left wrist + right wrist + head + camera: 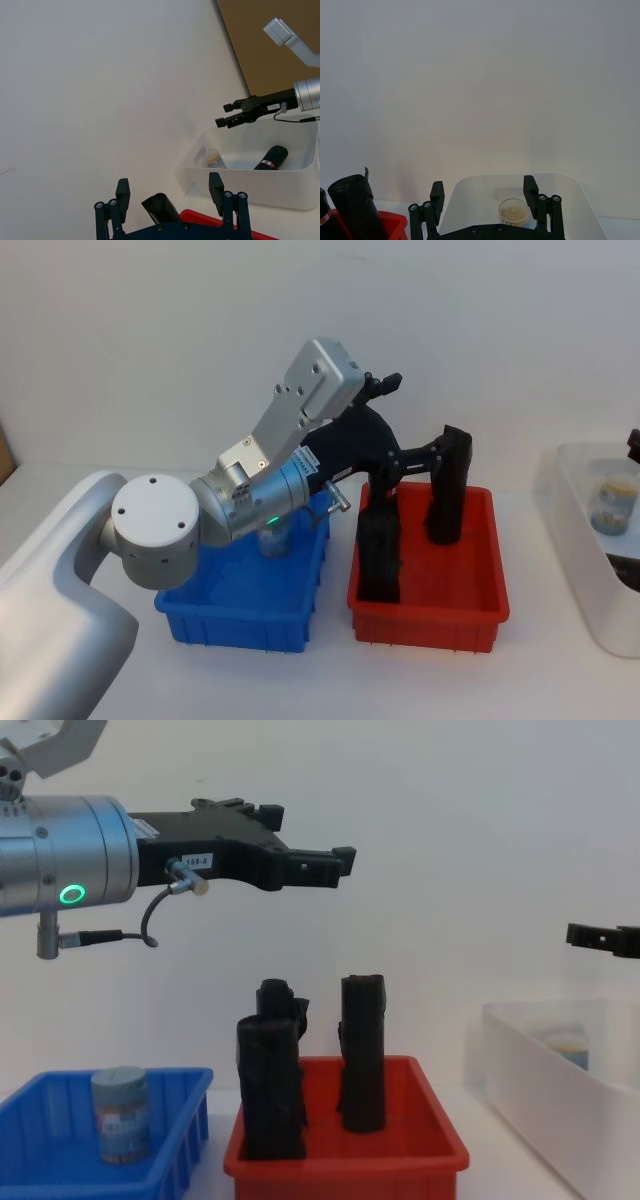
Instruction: Pick the cotton swabs from the blue box and place them into the white box.
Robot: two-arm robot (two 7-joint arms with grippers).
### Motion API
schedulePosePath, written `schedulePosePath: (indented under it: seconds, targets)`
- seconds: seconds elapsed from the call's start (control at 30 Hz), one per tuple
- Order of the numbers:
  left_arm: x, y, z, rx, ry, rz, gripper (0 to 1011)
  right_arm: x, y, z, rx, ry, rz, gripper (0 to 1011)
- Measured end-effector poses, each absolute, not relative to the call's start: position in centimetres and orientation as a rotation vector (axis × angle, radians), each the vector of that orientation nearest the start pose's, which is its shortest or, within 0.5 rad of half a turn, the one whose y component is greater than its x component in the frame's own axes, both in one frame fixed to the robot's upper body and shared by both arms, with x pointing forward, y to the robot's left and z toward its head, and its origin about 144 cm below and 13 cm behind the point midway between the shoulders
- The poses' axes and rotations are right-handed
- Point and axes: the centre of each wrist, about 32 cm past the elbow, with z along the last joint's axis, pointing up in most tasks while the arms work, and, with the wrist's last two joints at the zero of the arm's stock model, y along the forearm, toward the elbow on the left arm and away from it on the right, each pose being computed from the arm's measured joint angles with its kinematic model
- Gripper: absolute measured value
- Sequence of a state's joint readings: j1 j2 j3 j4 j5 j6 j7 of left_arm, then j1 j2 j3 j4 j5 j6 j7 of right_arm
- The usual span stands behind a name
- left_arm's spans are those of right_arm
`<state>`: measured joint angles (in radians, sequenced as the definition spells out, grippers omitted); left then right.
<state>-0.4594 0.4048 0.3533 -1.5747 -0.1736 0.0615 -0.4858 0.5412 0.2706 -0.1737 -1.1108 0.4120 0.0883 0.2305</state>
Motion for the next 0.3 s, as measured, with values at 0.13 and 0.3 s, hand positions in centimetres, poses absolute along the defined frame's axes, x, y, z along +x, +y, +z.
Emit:
schedulePosePath:
  seconds: [0.13, 0.3]
  targets:
    - [54.89, 24.03, 129.2, 0.115, -0.422, 0.797, 1004, 60.2, -29.61, 121.36, 0.052, 0.092, -1.302, 1001]
    - [54.89, 24.02, 129.2, 0.115, -0.422, 0.797, 1004, 60.2, -29.61, 121.36, 0.052, 0.092, -1.302, 1001]
